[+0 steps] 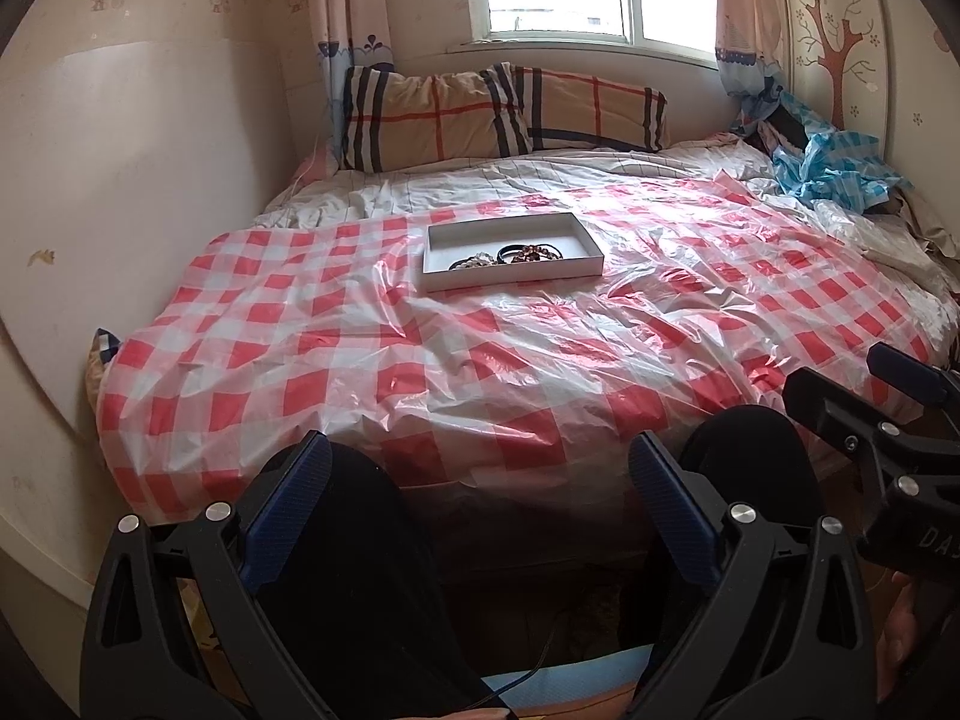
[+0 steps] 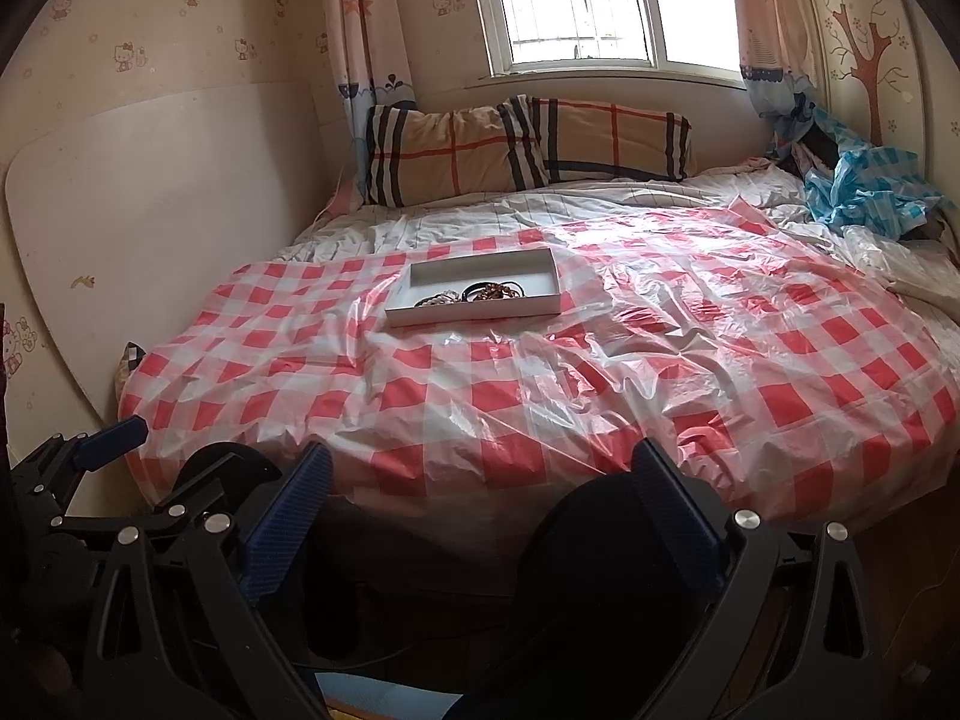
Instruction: Organize jewelry
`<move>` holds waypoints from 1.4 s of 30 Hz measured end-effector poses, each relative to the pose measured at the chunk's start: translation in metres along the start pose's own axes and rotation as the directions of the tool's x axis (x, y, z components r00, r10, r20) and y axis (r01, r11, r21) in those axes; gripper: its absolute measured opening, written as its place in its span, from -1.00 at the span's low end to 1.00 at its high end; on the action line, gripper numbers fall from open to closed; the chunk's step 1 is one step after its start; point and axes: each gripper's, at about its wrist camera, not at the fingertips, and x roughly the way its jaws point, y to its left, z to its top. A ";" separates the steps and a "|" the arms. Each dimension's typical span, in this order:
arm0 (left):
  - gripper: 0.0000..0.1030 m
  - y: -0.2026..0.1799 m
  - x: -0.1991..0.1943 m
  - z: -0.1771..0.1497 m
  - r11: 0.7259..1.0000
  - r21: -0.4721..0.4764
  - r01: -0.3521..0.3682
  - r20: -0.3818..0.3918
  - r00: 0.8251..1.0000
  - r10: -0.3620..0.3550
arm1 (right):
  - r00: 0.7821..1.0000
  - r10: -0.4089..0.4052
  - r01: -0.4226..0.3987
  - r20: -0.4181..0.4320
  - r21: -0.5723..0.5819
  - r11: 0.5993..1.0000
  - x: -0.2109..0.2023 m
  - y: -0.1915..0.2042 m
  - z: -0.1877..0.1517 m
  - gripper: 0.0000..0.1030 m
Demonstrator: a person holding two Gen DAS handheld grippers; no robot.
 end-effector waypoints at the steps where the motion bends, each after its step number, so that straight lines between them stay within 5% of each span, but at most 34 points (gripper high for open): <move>1: 0.85 0.000 0.000 0.000 1.000 0.000 0.002 -0.001 1.000 -0.002 | 1.000 0.000 0.000 0.000 0.000 1.000 0.000 0.001 0.000 0.86; 42: 0.85 -0.004 0.003 -0.010 1.000 -0.017 0.000 -0.017 1.000 0.000 | 1.000 0.001 -0.001 0.002 0.001 1.000 0.000 -0.001 -0.002 0.86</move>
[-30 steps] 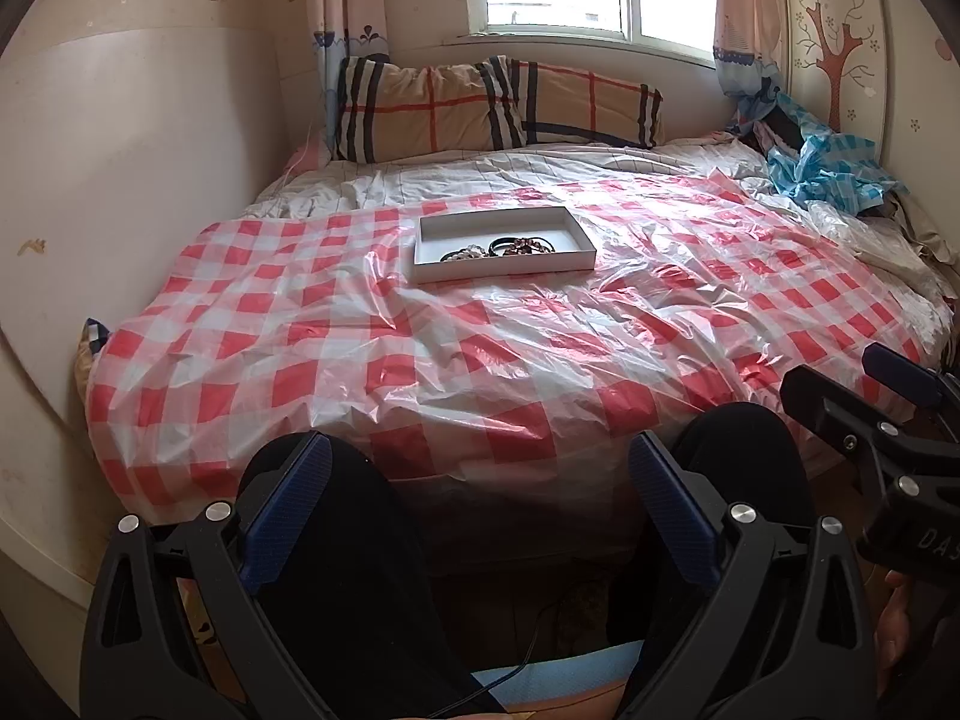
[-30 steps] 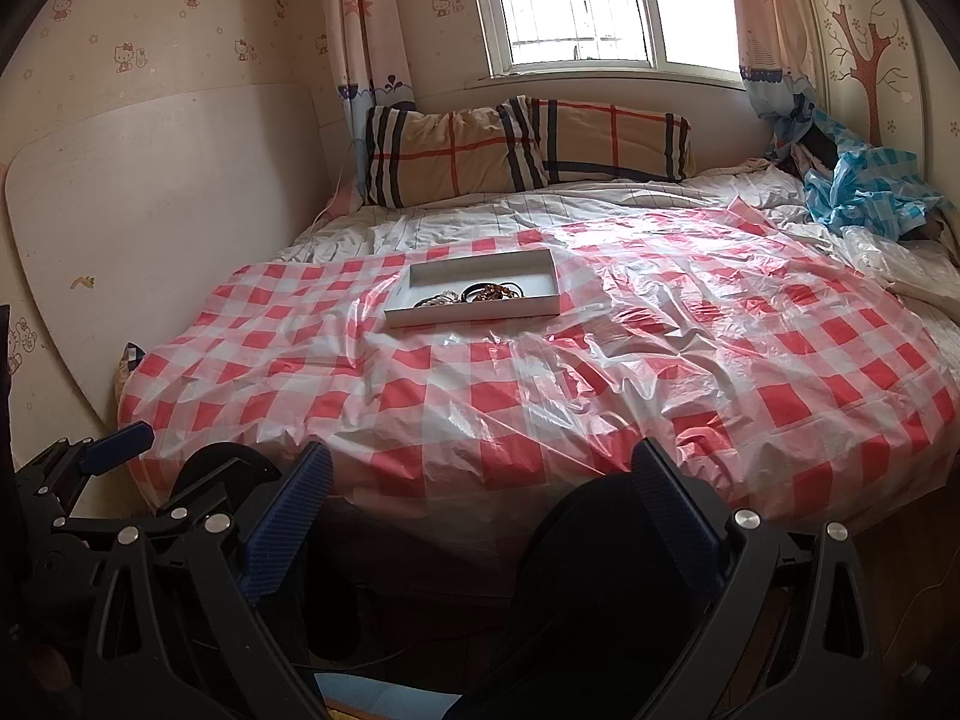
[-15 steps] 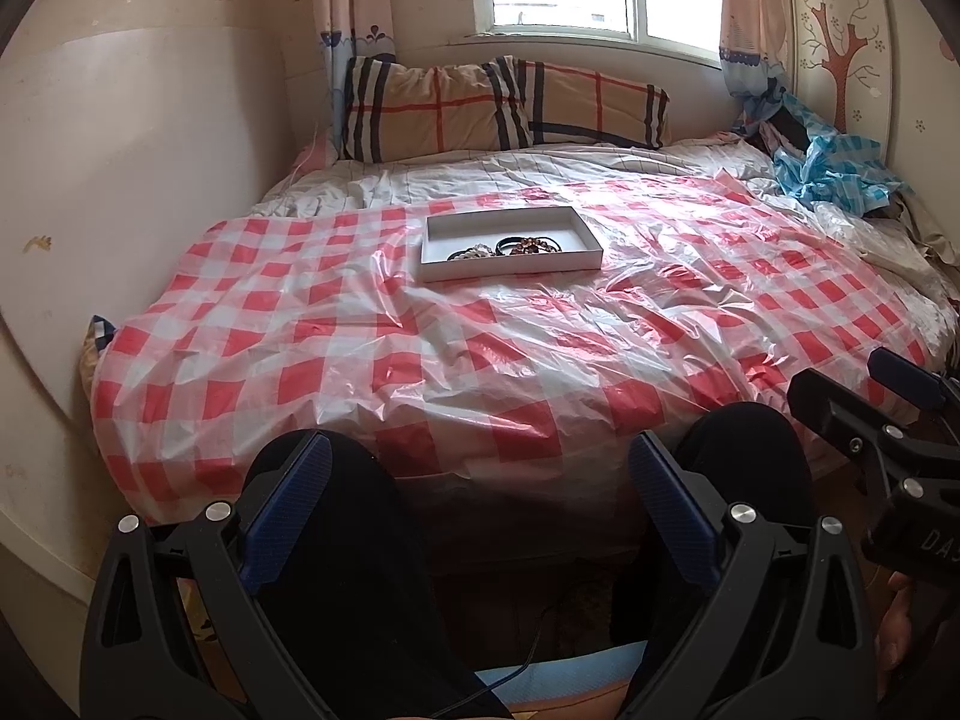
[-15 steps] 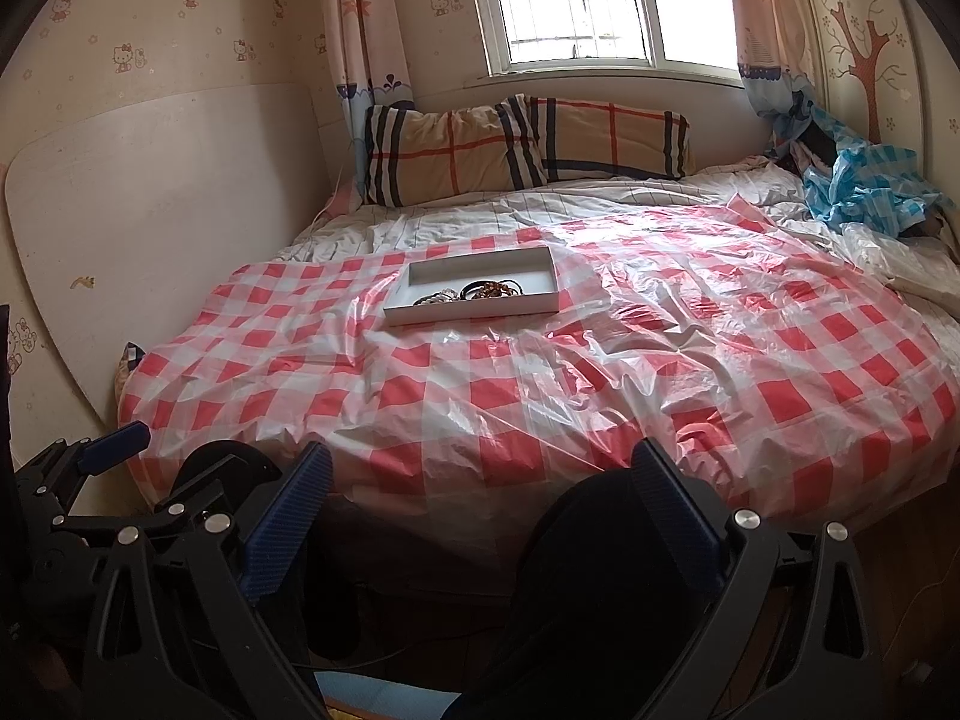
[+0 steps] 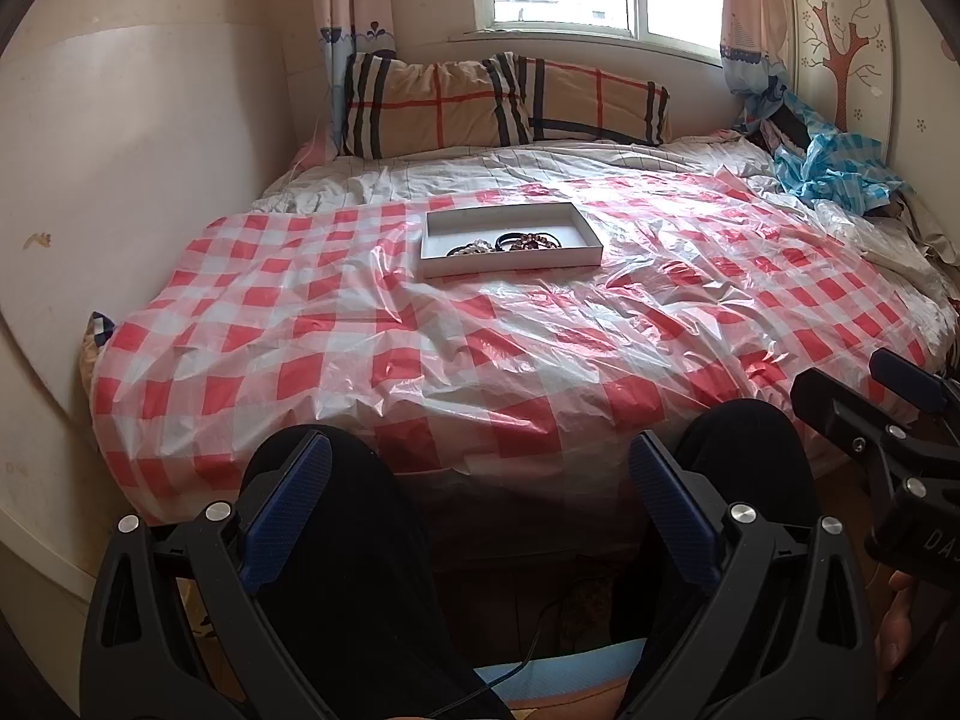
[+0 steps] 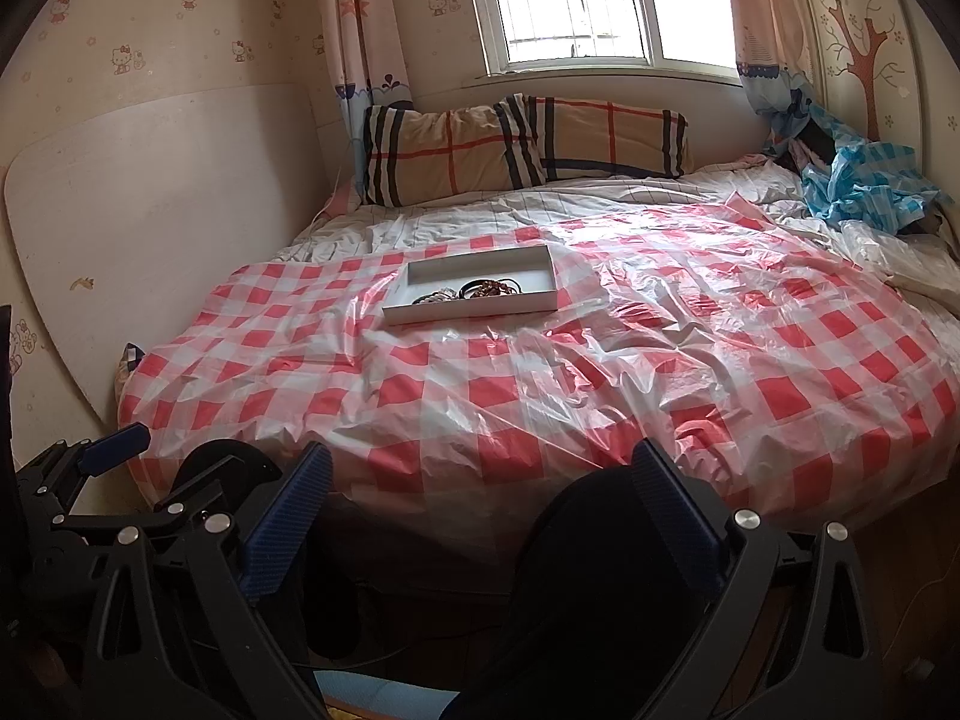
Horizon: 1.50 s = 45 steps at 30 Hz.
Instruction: Organize jewelry
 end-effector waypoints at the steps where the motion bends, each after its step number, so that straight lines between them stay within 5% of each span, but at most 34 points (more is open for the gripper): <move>1: 0.85 -0.001 -0.001 -0.001 1.000 0.000 0.001 0.000 1.000 -0.001 | 1.000 0.000 0.000 0.000 0.000 1.000 0.000 0.000 0.000 0.86; 45: 0.85 0.004 0.016 -0.002 0.999 -0.039 -0.015 -0.043 0.999 0.013 | 1.000 -0.014 0.015 -0.024 0.021 1.000 0.017 -0.014 -0.002 0.86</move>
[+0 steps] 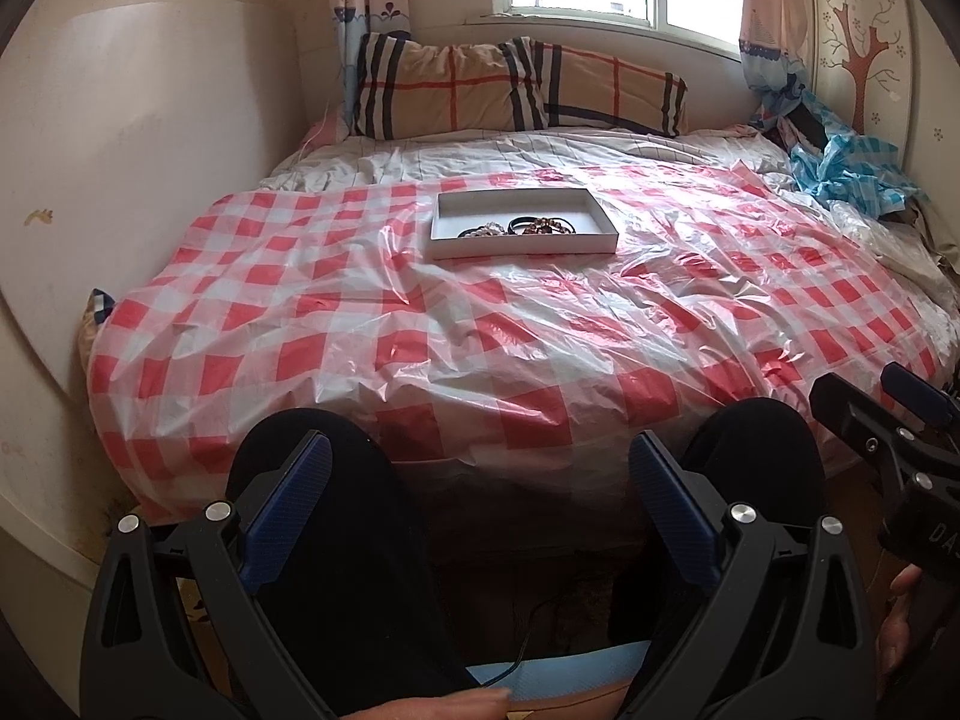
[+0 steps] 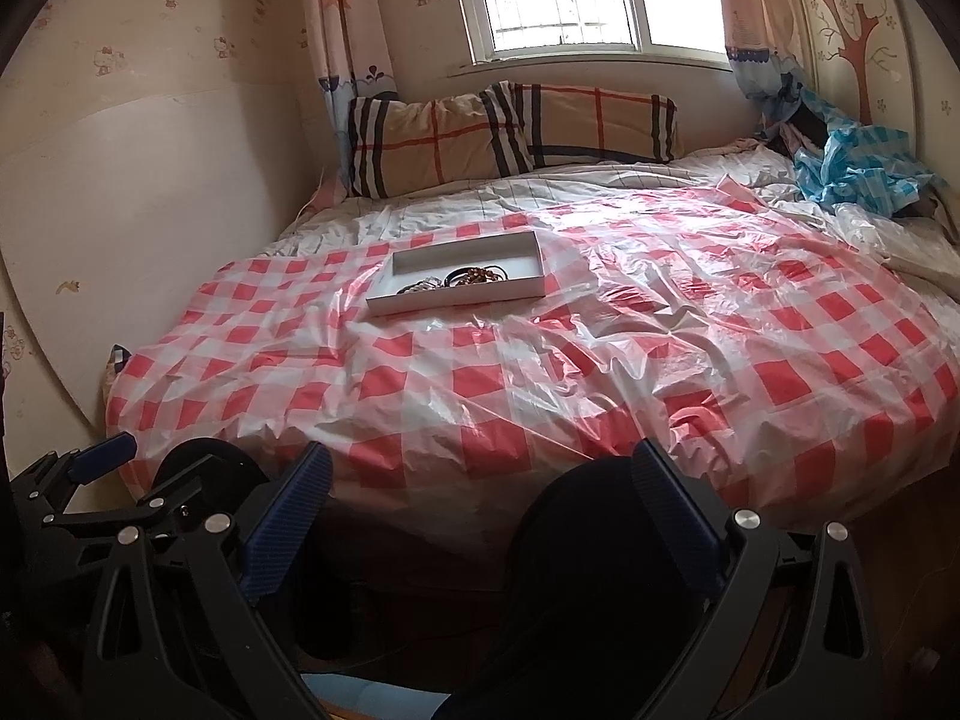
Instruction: Organize jewelry
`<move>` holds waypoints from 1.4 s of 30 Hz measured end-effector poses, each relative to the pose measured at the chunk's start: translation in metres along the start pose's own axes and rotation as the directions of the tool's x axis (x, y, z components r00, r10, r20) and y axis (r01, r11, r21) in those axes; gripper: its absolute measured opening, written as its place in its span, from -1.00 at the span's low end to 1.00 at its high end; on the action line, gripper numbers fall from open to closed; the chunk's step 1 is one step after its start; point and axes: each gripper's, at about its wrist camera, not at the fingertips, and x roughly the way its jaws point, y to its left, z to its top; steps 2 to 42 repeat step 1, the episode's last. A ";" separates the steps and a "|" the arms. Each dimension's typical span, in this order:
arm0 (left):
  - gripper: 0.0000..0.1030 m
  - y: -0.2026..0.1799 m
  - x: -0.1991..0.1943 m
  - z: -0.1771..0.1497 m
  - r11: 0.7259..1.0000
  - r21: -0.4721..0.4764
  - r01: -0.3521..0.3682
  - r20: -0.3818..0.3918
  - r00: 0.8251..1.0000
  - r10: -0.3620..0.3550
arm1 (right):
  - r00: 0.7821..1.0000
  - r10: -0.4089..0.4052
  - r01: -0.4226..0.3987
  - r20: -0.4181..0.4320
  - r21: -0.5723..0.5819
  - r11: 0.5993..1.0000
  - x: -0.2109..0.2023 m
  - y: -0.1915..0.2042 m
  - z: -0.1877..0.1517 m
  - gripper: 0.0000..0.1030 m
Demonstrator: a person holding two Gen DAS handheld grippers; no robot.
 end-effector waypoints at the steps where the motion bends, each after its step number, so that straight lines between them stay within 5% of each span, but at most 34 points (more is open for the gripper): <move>1: 0.85 -0.001 0.001 0.000 1.000 0.002 0.000 -0.004 1.000 0.000 | 1.000 0.000 0.000 -0.003 0.002 1.000 0.002 -0.001 0.000 0.86; 42: 0.85 -0.001 0.001 0.000 1.000 0.002 0.000 -0.004 1.000 0.000 | 1.000 0.000 0.000 -0.003 0.002 1.000 0.002 -0.001 0.000 0.86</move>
